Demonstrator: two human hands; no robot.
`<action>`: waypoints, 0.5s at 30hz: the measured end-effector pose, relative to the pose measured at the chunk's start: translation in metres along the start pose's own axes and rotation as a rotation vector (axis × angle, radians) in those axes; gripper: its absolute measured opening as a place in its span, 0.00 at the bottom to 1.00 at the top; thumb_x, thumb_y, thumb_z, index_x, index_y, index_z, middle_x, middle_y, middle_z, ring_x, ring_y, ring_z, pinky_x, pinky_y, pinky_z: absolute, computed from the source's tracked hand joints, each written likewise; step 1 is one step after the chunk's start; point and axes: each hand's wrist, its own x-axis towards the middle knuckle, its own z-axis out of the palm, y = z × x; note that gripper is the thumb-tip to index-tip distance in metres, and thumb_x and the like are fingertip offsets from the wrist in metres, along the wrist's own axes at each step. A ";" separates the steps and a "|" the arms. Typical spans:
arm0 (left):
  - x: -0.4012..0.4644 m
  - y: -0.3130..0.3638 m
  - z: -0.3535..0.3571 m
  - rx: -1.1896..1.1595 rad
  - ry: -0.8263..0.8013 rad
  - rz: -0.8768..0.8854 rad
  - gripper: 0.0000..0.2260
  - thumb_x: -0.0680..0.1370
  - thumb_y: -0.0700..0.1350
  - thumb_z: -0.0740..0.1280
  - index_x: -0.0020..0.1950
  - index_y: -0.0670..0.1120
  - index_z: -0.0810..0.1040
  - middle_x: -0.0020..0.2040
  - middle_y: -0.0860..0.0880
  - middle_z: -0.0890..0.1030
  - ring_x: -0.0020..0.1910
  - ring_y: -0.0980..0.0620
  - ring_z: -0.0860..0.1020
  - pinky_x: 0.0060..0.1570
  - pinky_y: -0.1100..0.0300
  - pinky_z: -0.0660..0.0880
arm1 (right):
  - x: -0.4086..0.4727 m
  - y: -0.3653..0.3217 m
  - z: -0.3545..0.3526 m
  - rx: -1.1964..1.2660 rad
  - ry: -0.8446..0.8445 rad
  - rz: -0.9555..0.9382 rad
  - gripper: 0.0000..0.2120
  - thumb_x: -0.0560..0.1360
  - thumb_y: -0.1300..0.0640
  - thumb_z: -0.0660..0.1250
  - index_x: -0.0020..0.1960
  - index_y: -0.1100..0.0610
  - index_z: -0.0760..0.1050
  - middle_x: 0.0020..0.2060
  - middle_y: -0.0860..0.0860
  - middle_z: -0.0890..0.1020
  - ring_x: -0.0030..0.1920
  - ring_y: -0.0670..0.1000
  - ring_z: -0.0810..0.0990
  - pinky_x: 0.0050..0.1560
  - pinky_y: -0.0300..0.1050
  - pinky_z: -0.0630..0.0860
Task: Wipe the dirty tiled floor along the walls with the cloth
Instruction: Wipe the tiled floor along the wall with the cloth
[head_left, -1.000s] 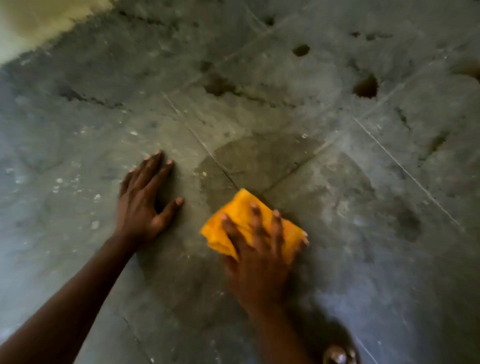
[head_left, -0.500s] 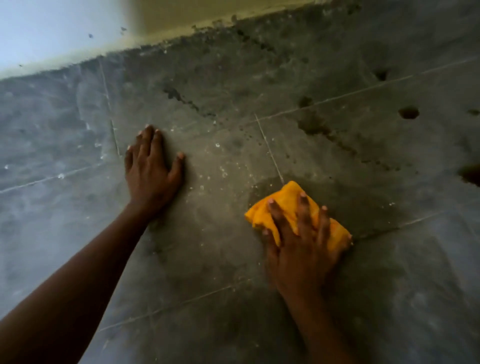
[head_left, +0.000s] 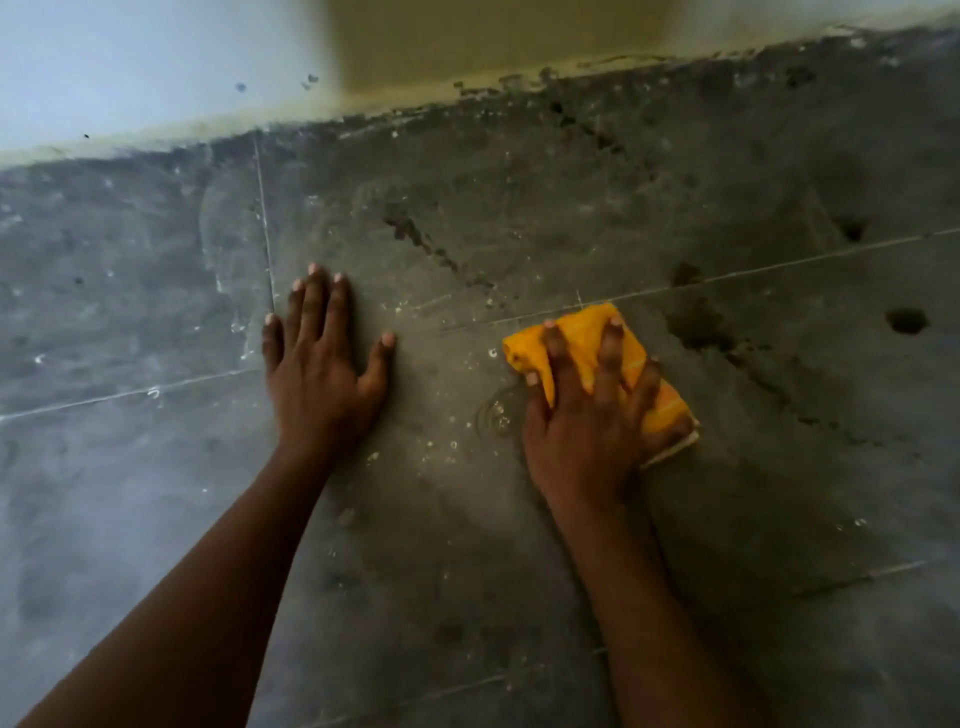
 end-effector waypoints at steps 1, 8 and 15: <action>0.000 -0.002 0.000 -0.002 0.001 -0.020 0.38 0.82 0.69 0.50 0.87 0.51 0.50 0.87 0.48 0.47 0.86 0.48 0.45 0.84 0.42 0.43 | 0.011 -0.023 0.004 0.017 -0.024 -0.020 0.25 0.80 0.33 0.54 0.77 0.29 0.61 0.84 0.47 0.55 0.80 0.66 0.57 0.70 0.83 0.48; 0.005 0.001 0.002 -0.053 0.046 -0.101 0.36 0.82 0.66 0.52 0.86 0.52 0.53 0.87 0.47 0.49 0.86 0.47 0.46 0.83 0.39 0.47 | 0.001 -0.004 -0.009 -0.124 -0.090 -0.370 0.27 0.80 0.29 0.51 0.79 0.27 0.53 0.84 0.44 0.53 0.80 0.61 0.61 0.72 0.77 0.53; 0.001 -0.006 0.010 -0.033 0.068 -0.094 0.32 0.83 0.61 0.53 0.86 0.52 0.52 0.87 0.49 0.47 0.86 0.49 0.44 0.84 0.42 0.45 | 0.090 -0.108 0.027 0.013 -0.062 -0.193 0.27 0.80 0.33 0.50 0.78 0.28 0.57 0.84 0.47 0.53 0.80 0.67 0.57 0.70 0.82 0.48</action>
